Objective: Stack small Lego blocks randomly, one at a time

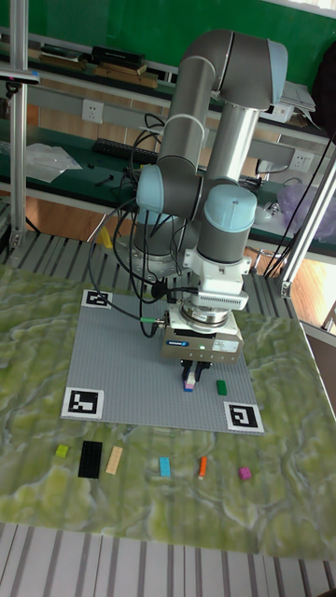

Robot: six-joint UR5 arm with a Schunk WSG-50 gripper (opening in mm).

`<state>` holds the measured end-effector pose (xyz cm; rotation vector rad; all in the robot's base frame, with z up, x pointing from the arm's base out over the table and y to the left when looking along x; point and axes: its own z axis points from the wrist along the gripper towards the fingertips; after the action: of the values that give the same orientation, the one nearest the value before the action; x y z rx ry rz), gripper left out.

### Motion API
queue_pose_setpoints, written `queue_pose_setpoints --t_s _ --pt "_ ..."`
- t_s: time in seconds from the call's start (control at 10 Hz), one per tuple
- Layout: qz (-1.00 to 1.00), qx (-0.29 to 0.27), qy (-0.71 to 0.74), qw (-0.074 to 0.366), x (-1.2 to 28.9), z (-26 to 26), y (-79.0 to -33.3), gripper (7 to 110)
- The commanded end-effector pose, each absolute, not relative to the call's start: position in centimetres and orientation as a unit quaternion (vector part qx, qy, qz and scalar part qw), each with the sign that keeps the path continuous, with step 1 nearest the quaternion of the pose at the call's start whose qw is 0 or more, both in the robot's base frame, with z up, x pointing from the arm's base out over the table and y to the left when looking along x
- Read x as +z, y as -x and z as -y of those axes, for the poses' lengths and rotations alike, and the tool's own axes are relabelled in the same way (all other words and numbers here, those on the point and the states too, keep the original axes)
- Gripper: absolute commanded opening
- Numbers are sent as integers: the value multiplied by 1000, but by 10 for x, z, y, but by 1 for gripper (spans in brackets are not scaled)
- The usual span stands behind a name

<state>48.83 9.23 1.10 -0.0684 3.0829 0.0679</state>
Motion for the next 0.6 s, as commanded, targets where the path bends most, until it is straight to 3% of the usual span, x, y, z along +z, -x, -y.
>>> queue_pose_setpoints --t_s 0.0,0.5 --pt "-999 33 30 25 8 -96 -486 7" --pt "-999 30 37 24 9 -96 -486 7"
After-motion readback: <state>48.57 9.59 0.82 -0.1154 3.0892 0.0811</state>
